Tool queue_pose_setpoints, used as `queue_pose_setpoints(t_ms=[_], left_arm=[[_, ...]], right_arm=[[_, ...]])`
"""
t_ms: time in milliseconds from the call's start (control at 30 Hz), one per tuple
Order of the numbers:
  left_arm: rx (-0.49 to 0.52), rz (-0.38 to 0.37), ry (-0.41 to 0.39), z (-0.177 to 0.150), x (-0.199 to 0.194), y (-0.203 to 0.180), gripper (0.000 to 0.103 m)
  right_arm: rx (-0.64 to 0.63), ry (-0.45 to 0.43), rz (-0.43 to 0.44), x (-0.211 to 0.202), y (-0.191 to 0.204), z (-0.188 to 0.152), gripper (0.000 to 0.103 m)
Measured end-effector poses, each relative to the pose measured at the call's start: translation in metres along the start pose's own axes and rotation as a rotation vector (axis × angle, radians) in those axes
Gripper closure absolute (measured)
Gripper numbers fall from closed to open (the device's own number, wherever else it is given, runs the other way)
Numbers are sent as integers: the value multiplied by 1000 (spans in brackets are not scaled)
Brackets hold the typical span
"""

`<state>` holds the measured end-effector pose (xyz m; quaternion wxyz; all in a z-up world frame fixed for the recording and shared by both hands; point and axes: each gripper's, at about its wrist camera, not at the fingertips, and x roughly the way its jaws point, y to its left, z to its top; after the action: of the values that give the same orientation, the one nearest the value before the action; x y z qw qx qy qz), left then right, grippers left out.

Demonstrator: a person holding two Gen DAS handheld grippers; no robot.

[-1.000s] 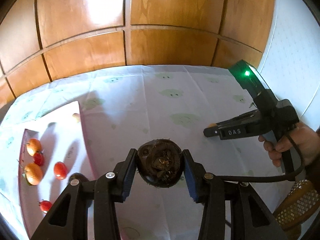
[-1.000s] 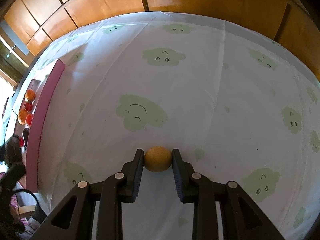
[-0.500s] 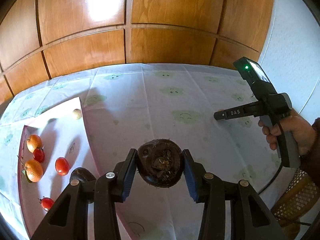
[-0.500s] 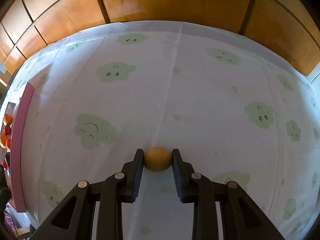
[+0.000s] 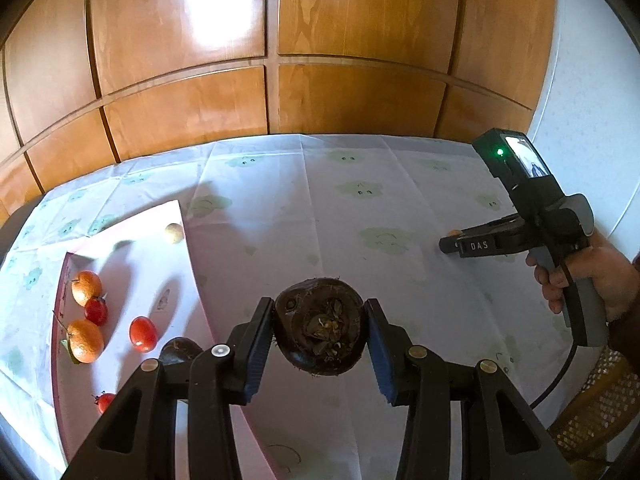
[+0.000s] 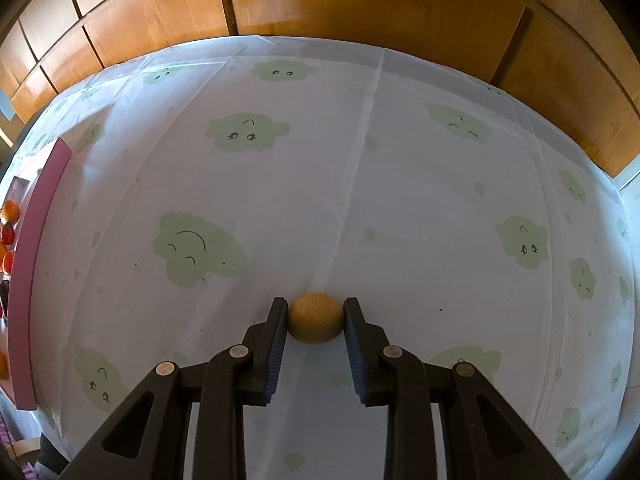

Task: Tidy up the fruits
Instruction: 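Carry the passion fruit into the tray and open the left tool while the right tool holds the yellow fruit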

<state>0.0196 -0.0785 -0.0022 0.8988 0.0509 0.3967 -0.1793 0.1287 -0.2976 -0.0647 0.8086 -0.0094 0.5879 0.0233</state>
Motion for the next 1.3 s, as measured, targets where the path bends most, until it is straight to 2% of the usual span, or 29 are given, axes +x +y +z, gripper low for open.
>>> queue_pose_setpoints(t_ms=[433, 867, 1067, 1200, 1300], left_arm=[[-15, 20, -16, 0, -10, 8, 58], [-97, 64, -5, -3, -15, 50, 58], [-260, 135, -21, -8, -33, 117, 58], [-398, 216, -31, -23, -50, 172, 58], [-502, 239, -27, -37, -58, 205, 58]], right_arm=[[-10, -9, -17, -3, 3, -3, 75], [-13, -13, -29, -5, 5, -4, 75], [-13, -12, -30, -5, 6, -4, 75], [-14, -11, -31, -5, 6, -4, 75], [-14, -12, -33, -5, 6, -4, 75]])
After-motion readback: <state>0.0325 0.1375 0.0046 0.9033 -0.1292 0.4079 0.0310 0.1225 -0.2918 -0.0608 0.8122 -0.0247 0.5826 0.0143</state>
